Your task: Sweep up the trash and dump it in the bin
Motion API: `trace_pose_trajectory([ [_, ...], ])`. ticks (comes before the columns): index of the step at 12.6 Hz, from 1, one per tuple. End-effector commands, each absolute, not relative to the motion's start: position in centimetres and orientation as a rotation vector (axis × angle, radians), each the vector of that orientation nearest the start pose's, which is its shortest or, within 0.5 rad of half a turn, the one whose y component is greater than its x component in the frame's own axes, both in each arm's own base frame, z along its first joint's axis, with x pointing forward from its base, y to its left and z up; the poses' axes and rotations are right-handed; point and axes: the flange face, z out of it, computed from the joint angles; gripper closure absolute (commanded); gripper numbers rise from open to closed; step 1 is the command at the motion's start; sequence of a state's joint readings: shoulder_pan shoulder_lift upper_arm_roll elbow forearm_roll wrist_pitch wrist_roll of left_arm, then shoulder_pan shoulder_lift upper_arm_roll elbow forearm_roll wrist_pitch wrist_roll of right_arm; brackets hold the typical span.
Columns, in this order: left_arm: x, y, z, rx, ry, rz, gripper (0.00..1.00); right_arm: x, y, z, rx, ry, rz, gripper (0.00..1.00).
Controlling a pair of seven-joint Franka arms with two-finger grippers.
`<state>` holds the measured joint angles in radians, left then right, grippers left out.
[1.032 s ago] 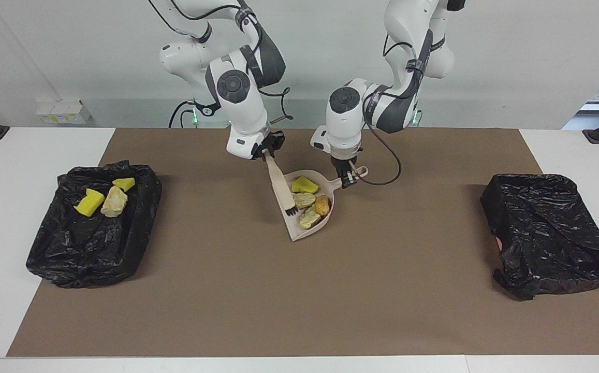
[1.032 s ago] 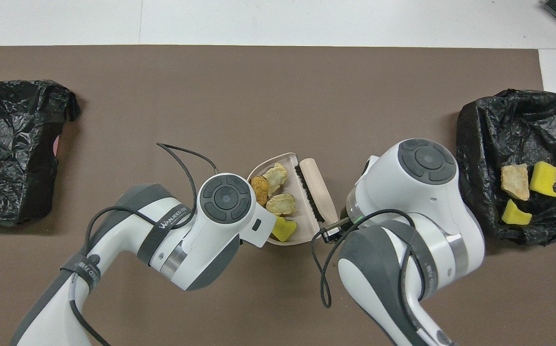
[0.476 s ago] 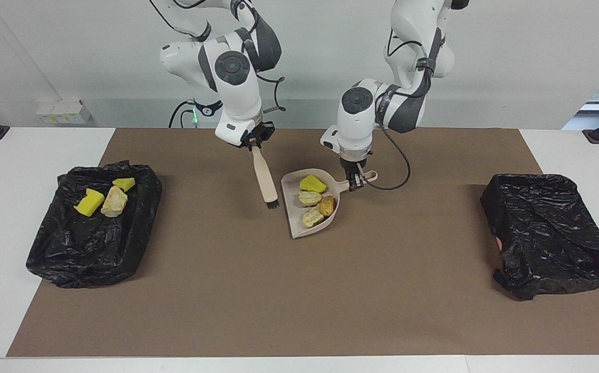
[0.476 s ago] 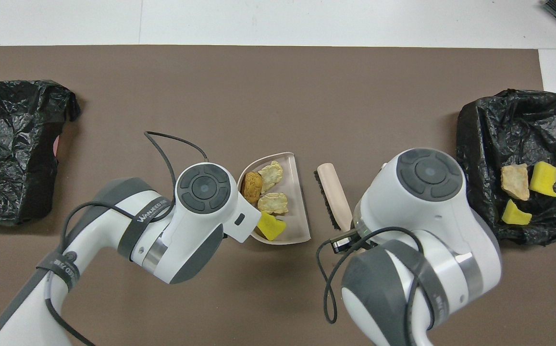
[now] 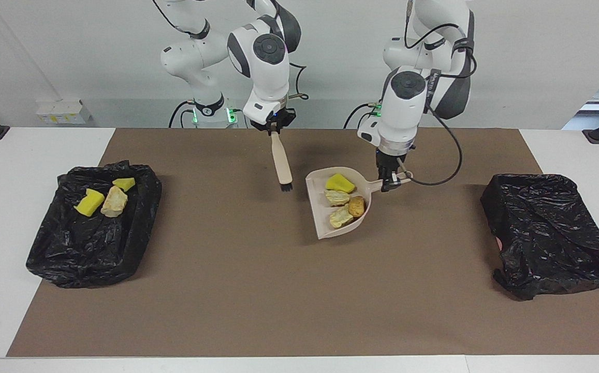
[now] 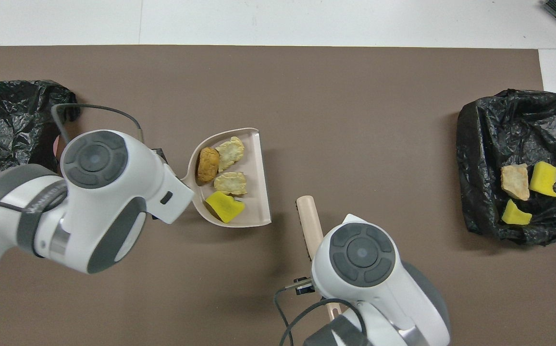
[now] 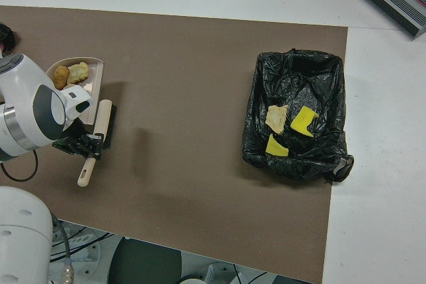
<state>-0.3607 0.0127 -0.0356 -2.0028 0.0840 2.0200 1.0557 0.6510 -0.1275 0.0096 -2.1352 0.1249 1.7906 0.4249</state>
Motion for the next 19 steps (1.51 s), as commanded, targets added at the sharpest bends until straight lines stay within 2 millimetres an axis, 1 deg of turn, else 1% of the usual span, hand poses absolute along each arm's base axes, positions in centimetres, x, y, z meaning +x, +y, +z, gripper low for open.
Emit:
trace_pose_trajectory([
  [1,53.1,-14.4,48.8,-2.27,2.055,0.063,1.0,34.5,33.6,43.0,-3.118,-0.226,0.322,1.0],
  [2,54.1,-11.3,49.7,-2.275,2.046,0.058,1.0,33.1,34.7,41.6,-3.124,-0.211,0.307,1.0],
  [3,55.0,-8.1,50.4,-2.296,2.014,0.046,1.0,32.3,35.2,40.6,-3.127,-0.185,0.292,1.0],
  [4,55.7,-5.2,50.9,-2.295,2.009,0.039,1.0,31.4,35.8,39.6,-3.128,-0.162,0.275,1.0],
  [6,56.9,0.6,51.5,-2.265,2.028,0.029,1.0,30.5,36.8,37.9,-3.126,-0.141,0.246,1.0],
  [7,57.7,4.0,52.0,-2.241,2.042,0.021,1.0,29.8,38.2,36.1,-3.134,-0.125,0.236,1.0],
  [8,58.2,7.7,52.4,-2.224,2.047,0.014,1.0,29.9,39.2,34.4,-3.138,-0.1,0.199,1.0],
  [9,58.7,10.9,53.0,-2.193,2.059,0.008,1.0,30.7,39.5,33.8,-3.118,-0.085,0.161,1.0],
  [10,59.6,13.5,54.0,-2.153,2.066,0.006,1.0,31.8,39.9,33.8,-3.114,-0.079,0.155,1.0],
  [11,60.4,15.3,54.5,-2.124,2.069,0.008,1.0,33.1,40.3,34.4,-3.113,-0.054,0.156,1.0],
  [12,60.6,17.9,54.7,-2.102,2.057,0.042,1.0,33.9,40.5,34.8,-3.127,-0.044,0.176,1.0],
  [13,60.6,20.3,54.3,-2.095,2.034,0.085,1.0,34.9,40.1,34.9,-3.142,-0.046,0.166,1.0],
  [14,60.6,22.1,54.4,-2.082,1.998,0.104,1.0,35.6,39.5,34.8,-3.151,-0.044,0.154,1.0],
  [15,60.4,24.5,54.8,-2.079,1.947,0.119,1.0,35.7,39.2,34.7,-3.151,-0.051,0.156,0.92],
  [16,60.8,25.2,54.6,-2.054,1.936,0.157,1.0,35.9,39.1,34.6,-3.152,-0.052,0.161,0.34],
  [17,61.7,26.1,54.0,-2.009,1.93,0.22,1.0,36.4,38.8,34.9,-3.15,-0.041,0.16,0.0],
  [18,62.5,26.9,53.5,-1.967,1.924,0.274,1.0,37.4,38.0,36.2,-3.142,-0.017,0.15,0.0],
  [19,62.7,27.5,53.2,-1.925,1.913,0.329,1.0,38.7,36.9,38.1,-3.147,-0.018,0.171,0.0],
])
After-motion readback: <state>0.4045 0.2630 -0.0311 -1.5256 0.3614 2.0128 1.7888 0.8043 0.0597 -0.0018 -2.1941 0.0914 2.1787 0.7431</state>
